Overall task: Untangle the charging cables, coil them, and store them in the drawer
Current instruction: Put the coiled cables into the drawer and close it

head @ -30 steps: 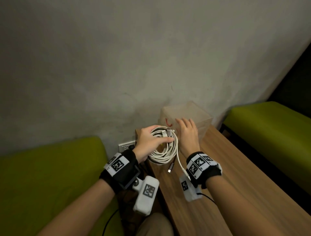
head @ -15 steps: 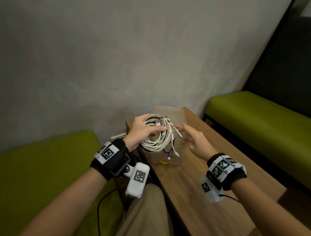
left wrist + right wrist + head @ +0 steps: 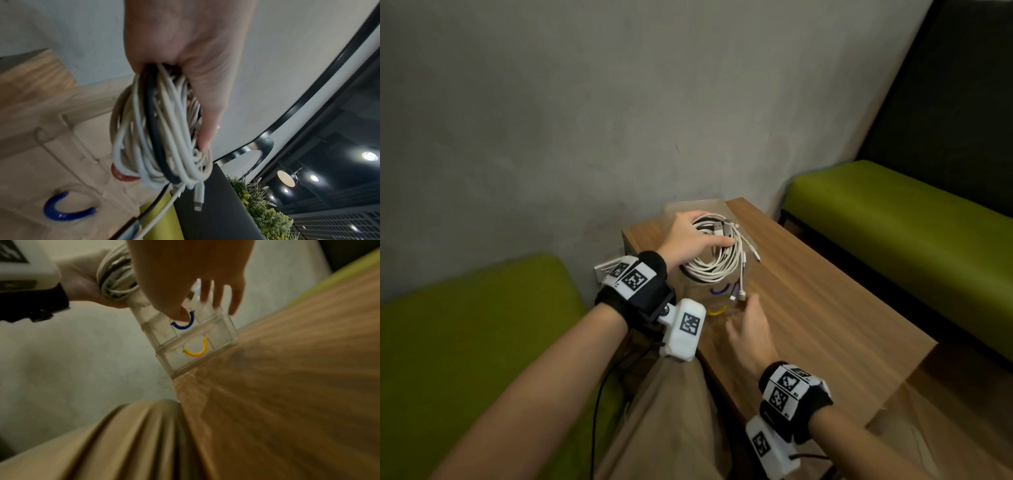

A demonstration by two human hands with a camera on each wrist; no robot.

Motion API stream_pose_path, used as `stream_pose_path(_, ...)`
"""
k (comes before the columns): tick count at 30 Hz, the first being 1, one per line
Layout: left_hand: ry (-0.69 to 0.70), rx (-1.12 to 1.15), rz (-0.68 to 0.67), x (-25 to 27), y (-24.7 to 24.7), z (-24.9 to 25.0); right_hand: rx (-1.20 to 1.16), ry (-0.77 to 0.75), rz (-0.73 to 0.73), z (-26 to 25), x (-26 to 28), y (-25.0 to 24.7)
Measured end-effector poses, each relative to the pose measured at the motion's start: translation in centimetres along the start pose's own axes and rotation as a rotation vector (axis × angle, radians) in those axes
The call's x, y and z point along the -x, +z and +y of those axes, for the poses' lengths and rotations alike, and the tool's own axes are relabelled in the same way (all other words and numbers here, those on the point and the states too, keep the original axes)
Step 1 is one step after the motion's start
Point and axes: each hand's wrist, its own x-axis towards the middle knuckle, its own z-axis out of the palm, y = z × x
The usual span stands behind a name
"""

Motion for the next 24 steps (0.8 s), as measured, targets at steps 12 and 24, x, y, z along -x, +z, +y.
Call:
stream_pose_path(12, -0.020, -0.029, -0.023, -0.6, -0.6, -0.1, 0.669, -0.132, -0.207, -1.9, -3.1, 1.8)
stream_pose_path(24, 0.031, -0.034, -0.066, -0.3, -0.8, -0.1, 0.647, -0.204, -0.287, -2.4, -3.1, 1.1)
